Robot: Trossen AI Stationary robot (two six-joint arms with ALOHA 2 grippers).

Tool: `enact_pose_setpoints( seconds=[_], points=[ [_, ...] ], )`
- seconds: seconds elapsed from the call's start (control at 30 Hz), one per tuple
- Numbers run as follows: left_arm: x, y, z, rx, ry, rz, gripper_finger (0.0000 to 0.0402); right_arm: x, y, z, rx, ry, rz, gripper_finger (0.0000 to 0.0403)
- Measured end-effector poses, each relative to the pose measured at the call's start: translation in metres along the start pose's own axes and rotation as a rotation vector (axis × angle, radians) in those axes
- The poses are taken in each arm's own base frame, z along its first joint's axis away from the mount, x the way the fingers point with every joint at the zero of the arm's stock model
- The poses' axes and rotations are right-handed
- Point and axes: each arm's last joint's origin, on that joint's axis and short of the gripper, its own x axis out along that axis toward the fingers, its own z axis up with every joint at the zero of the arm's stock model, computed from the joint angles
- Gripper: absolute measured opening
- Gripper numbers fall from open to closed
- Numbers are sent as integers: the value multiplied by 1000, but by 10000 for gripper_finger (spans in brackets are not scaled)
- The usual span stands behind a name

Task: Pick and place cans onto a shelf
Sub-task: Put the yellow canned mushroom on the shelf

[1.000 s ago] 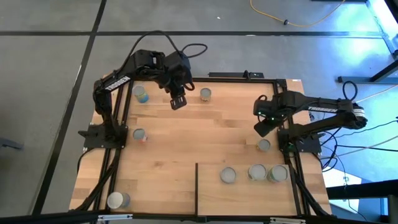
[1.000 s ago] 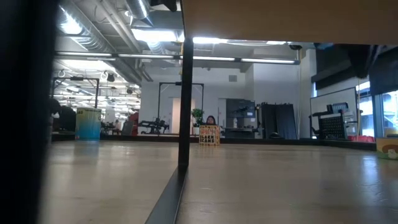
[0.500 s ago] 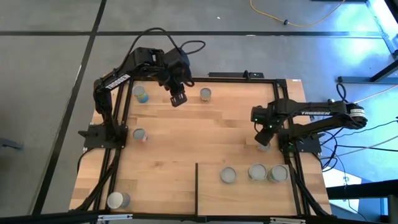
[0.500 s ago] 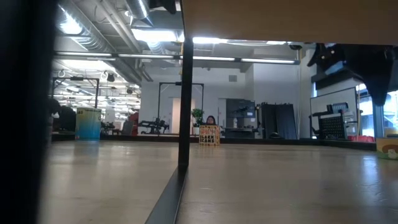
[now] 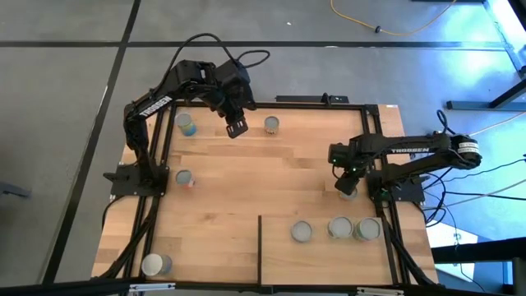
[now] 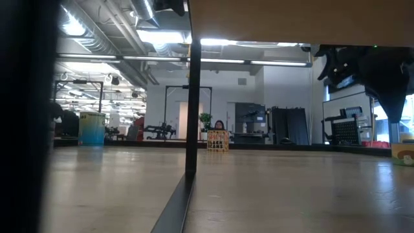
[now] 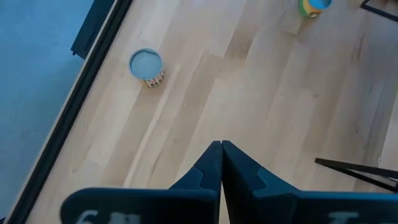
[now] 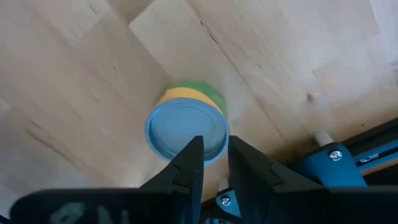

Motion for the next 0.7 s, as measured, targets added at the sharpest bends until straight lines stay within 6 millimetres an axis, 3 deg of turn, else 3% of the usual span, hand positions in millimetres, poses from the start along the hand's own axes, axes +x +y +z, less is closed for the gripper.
enact_pose_setpoints(
  seconds=[0.7],
  points=[
    [0,0,0,0,1,-2,0,34,9,27,-117,147,-56,77]
  ],
)
